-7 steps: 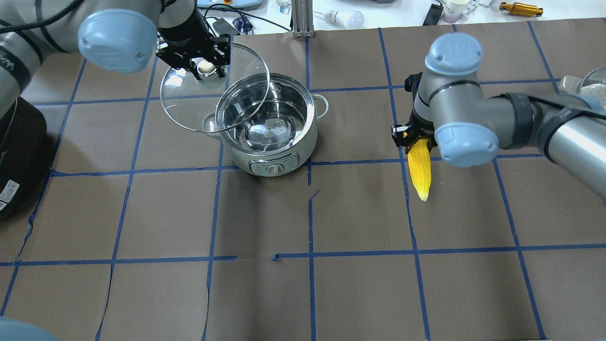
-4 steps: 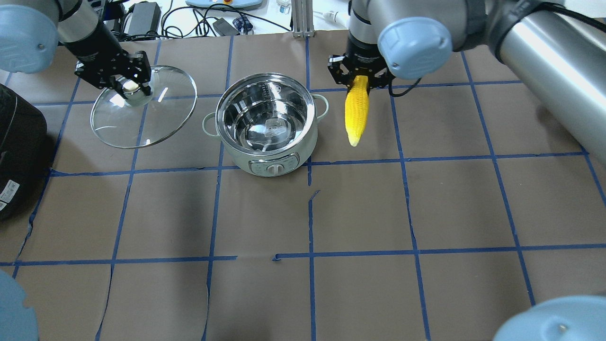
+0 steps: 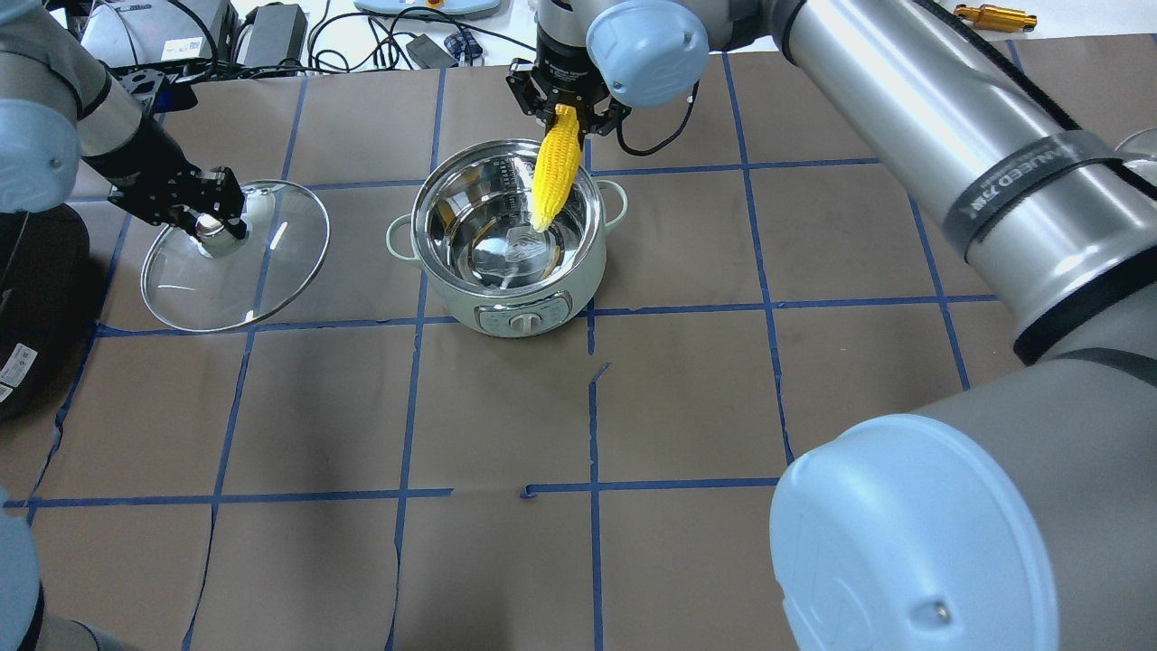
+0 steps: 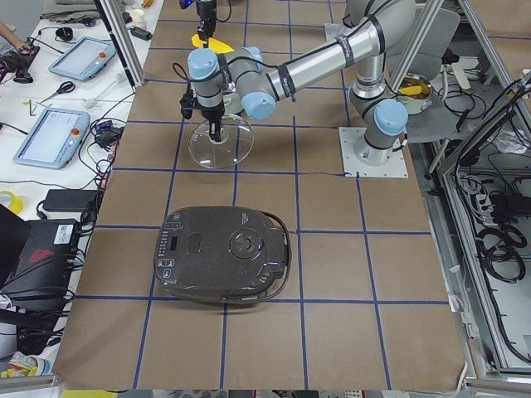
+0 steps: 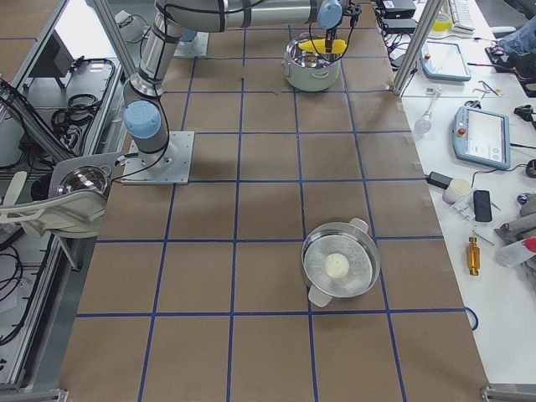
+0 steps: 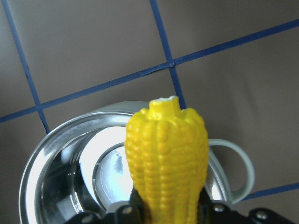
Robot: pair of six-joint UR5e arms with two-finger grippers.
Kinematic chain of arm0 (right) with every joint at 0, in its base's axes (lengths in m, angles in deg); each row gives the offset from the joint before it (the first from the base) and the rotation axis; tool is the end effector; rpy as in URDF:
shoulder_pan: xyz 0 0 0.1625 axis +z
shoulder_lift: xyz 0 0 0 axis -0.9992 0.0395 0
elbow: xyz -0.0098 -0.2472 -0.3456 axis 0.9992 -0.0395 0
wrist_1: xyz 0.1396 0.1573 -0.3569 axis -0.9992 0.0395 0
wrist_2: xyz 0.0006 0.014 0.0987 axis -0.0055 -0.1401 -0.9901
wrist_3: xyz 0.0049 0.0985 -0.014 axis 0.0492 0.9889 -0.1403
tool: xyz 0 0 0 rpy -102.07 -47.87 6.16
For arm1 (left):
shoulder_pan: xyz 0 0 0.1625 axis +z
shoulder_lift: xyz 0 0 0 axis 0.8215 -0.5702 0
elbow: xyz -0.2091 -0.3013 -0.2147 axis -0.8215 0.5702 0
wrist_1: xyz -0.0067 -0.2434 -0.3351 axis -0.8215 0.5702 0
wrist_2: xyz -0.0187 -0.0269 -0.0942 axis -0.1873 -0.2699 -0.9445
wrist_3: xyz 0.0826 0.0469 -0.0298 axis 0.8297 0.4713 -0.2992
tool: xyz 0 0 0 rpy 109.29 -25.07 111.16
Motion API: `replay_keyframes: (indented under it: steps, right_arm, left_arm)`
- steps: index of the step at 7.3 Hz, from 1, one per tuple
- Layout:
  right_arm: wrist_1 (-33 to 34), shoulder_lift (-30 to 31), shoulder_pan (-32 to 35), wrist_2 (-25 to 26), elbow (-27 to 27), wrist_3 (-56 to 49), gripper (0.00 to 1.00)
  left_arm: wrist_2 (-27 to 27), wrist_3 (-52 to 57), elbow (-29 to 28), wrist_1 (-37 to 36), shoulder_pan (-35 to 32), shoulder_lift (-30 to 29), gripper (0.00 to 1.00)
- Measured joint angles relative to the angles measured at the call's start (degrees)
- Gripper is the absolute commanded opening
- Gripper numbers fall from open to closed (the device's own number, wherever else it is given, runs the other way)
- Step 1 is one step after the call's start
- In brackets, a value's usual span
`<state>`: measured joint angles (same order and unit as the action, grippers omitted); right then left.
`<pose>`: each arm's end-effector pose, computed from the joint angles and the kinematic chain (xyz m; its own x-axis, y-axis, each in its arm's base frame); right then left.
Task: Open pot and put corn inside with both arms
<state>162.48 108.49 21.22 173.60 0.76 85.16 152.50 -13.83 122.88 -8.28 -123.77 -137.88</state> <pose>0.3798 -0.6643 0.3768 -0.9425 0.2898 -0.1664 0.3024 0.9516 -0.0551 0.0862 -0.5983 0.3182 -0.9980 -0.0142 0.0610 -0.0137 0.9999 0.0079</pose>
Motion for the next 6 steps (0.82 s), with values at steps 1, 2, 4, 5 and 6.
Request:
replay_keyframes:
  steps: [1,2,4,5,6]
  right_arm:
    - [1.22,-1.67,1.36,-0.68,-0.86,1.98,0.02]
    - [2.89,-3.20,3.03,-0.97,-1.11,3.34,0.27]
    - [4.64,-4.34,4.68,-0.98,-0.77,3.11,1.00]
    - [4.91,-3.74,4.85,-0.70,0.39,1.75,1.00]
    - [5.04,-1.91,4.91,-0.51,3.07,0.59,1.00]
  left_arm:
    - [-0.05,1.84,3.08,-3.34,2.10,-0.20,0.00]
    - [-0.08,2.79,5.43,-5.44,3.69,-0.48,0.00]
    - [-0.17,2.79,7.50,-7.89,4.61,-0.91,0.00]
    - [-0.18,2.41,8.11,-9.88,4.66,-1.21,0.00]
    - [-0.21,1.83,9.47,-12.73,4.66,-1.50,0.00]
